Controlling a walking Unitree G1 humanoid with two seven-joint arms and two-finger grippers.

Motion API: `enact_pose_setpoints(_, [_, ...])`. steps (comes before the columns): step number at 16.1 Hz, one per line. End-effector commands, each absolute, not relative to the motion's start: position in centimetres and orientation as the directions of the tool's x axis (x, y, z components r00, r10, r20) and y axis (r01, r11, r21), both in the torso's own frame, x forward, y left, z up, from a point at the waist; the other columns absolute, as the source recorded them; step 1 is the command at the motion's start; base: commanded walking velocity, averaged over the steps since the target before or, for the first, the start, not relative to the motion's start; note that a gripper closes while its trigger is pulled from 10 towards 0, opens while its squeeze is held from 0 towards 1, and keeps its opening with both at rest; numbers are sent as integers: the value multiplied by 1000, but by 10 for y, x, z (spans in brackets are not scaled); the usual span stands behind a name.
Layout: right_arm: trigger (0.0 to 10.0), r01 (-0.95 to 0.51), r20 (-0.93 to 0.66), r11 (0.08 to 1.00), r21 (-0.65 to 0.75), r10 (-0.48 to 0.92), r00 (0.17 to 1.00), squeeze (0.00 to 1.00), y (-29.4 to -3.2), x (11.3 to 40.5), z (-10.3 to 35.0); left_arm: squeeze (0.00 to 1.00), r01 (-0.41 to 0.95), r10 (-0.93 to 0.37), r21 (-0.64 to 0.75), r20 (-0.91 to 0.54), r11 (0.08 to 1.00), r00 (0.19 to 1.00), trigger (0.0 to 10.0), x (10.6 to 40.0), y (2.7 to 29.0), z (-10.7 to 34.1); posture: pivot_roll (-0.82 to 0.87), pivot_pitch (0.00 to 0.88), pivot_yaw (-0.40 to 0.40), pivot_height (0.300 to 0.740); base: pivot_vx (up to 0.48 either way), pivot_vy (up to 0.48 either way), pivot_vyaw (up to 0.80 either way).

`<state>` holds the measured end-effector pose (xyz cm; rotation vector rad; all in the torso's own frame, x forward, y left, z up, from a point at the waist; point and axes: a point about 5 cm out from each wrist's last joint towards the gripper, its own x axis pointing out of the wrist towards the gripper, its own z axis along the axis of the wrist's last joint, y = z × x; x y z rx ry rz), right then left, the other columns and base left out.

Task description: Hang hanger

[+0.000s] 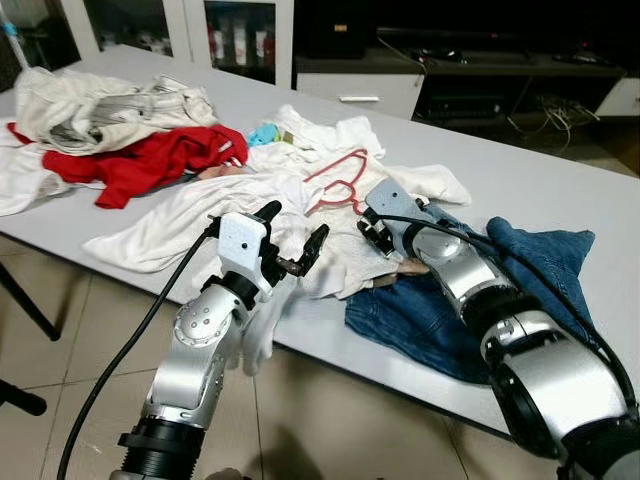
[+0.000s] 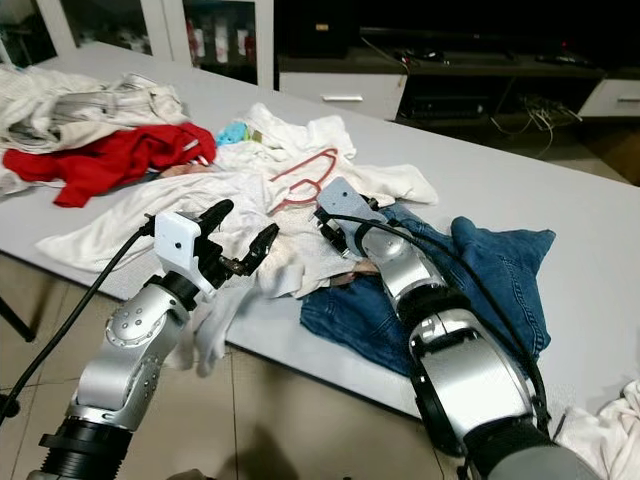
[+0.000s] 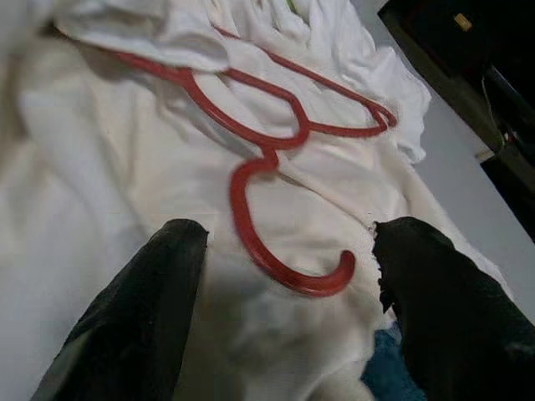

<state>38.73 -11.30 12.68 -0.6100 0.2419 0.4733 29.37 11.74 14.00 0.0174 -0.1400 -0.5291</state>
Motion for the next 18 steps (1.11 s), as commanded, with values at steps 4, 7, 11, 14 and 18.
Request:
enact_pose_setpoints(4, [10000, -514, -363, 629, -583, 364, 858, 0, -107, 392, 136, 0, 511, -515, 68, 123, 857, 848, 10000, 284, 116, 142, 102, 0, -92, 740, 0, 0, 0])
enact_pose_setpoints(7, [10000, -546, -367, 555, -628, 407, 836, 0, -99, 393, 141, 0, 513, -517, 62, 117, 856, 848, 10000, 279, 115, 140, 116, 0, -99, 740, 0, 0, 0])
enact_pose_setpoints(11, [8510, -550, -390, 503, -667, 392, 833, 0, -97, 393, 141, 0, 509, -512, 58, 113, 859, 852, 10000, 277, 116, 141, 124, 0, -104, 740, 0, 0, 0])
enact_pose_setpoints(14, [10000, -536, -409, 501, -680, 348, 844, 0, -100, 395, 140, 0, 509, -511, 54, 112, 859, 852, 10000, 276, 114, 142, 126, 0, -106, 740, 0, 0, 0])
enact_pose_setpoints(18, [10000, -518, -427, 585, -624, 301, 853, 0, -105, 394, 135, 0, 514, -516, 50, 103, 857, 850, 10000, 272, 114, 141, 128, 0, -98, 740, 0, 0, 0])
